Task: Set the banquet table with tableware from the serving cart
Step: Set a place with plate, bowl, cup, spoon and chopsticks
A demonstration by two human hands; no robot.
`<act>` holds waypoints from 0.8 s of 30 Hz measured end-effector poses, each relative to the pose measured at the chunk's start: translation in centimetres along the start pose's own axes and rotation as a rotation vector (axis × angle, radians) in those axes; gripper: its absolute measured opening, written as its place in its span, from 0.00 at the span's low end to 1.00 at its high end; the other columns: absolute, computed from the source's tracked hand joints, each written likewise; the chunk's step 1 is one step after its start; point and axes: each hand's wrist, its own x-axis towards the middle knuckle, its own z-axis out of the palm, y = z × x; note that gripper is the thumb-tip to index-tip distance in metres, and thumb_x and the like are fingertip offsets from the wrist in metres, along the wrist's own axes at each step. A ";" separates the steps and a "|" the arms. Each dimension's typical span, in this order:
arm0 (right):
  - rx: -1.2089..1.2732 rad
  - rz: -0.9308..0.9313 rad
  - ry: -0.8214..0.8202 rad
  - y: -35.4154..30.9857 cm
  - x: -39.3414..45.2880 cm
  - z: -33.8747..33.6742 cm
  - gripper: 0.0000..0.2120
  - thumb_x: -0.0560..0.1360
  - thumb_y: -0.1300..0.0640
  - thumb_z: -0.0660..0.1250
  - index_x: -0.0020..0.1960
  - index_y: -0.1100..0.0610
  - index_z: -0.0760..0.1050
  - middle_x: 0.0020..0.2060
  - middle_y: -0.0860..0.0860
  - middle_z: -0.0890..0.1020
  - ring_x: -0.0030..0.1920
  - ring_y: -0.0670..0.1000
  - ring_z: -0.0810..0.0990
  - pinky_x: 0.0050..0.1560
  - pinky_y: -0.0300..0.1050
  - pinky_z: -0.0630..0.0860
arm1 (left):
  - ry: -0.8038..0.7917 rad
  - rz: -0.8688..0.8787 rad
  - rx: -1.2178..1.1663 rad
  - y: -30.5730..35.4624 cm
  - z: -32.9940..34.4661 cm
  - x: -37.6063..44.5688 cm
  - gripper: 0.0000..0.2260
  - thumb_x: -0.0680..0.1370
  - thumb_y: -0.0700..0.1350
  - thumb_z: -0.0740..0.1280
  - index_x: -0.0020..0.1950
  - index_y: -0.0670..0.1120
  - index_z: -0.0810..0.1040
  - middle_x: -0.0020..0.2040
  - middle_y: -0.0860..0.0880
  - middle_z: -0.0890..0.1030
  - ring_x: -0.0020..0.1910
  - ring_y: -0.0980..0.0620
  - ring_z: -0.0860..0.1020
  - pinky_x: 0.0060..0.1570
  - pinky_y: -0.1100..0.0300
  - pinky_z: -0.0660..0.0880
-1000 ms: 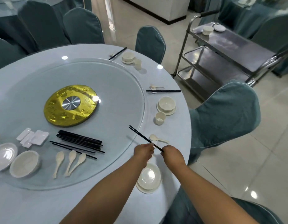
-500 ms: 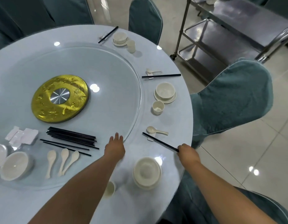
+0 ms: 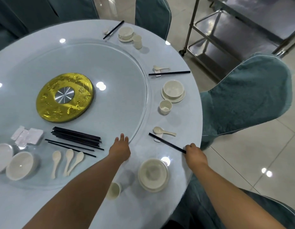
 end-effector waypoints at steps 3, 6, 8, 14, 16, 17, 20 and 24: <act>-0.005 -0.007 0.027 -0.1 -0.3 -0.3 0.15 0.79 0.62 0.59 0.64 0.55 0.73 0.59 0.53 0.73 0.57 0.55 0.76 0.50 0.46 0.75 | 0.016 0.024 -0.016 -0.1 -0.7 -0.2 0.28 0.81 0.38 0.54 0.80 0.45 0.50 0.80 0.47 0.45 0.78 0.44 0.52 0.72 0.49 0.65; 0.004 -0.026 0.044 -0.6 -1.0 -0.8 0.12 0.79 0.61 0.58 0.61 0.56 0.73 0.57 0.53 0.73 0.56 0.55 0.76 0.48 0.48 0.76 | 0.068 0.025 -0.177 -0.7 -1.1 -1.3 0.25 0.80 0.38 0.55 0.78 0.46 0.60 0.79 0.47 0.56 0.74 0.45 0.63 0.70 0.54 0.66; 0.026 -0.046 0.052 -1.3 -1.5 -1.1 0.09 0.80 0.59 0.58 0.59 0.56 0.73 0.56 0.52 0.73 0.55 0.54 0.75 0.47 0.48 0.76 | 0.116 -0.001 -0.354 -1.5 -0.5 -2.6 0.23 0.81 0.40 0.55 0.77 0.47 0.65 0.76 0.47 0.65 0.72 0.47 0.67 0.68 0.59 0.65; 0.085 -0.150 0.022 -3.9 -3.7 -1.4 0.13 0.82 0.55 0.56 0.62 0.57 0.74 0.58 0.53 0.74 0.55 0.55 0.77 0.50 0.47 0.76 | 0.091 0.013 -0.479 -3.6 1.9 -7.2 0.16 0.83 0.43 0.57 0.69 0.47 0.76 0.71 0.47 0.74 0.68 0.49 0.72 0.67 0.65 0.63; 0.095 -0.171 0.015 -5.0 -4.7 -1.4 0.14 0.82 0.54 0.56 0.63 0.57 0.75 0.59 0.54 0.75 0.56 0.55 0.78 0.52 0.46 0.76 | 0.056 0.010 -0.469 -4.5 2.5 -8.8 0.16 0.83 0.45 0.57 0.69 0.48 0.75 0.71 0.48 0.74 0.69 0.49 0.71 0.68 0.64 0.63; 0.104 -0.178 0.010 -5.5 -5.3 -1.2 0.14 0.82 0.54 0.57 0.63 0.57 0.75 0.59 0.54 0.75 0.56 0.55 0.78 0.53 0.46 0.76 | 0.036 0.007 -0.470 -5.1 3.0 -9.7 0.16 0.83 0.45 0.57 0.69 0.47 0.75 0.70 0.48 0.74 0.69 0.49 0.71 0.68 0.63 0.64; 0.118 -0.187 0.000 -6.4 -7.0 -0.5 0.15 0.83 0.51 0.56 0.61 0.56 0.75 0.57 0.54 0.75 0.55 0.54 0.78 0.53 0.47 0.76 | -0.009 -0.023 -0.497 -6.3 4.3 -11.8 0.17 0.84 0.45 0.56 0.71 0.47 0.74 0.71 0.48 0.73 0.69 0.49 0.71 0.68 0.62 0.66; 0.109 -0.182 0.009 -6.5 -8.7 0.1 0.16 0.83 0.49 0.54 0.59 0.56 0.76 0.55 0.53 0.75 0.52 0.53 0.78 0.50 0.46 0.74 | -0.076 -0.109 -0.584 -7.0 5.8 -14.1 0.18 0.85 0.47 0.54 0.74 0.49 0.70 0.74 0.46 0.68 0.70 0.45 0.70 0.61 0.55 0.73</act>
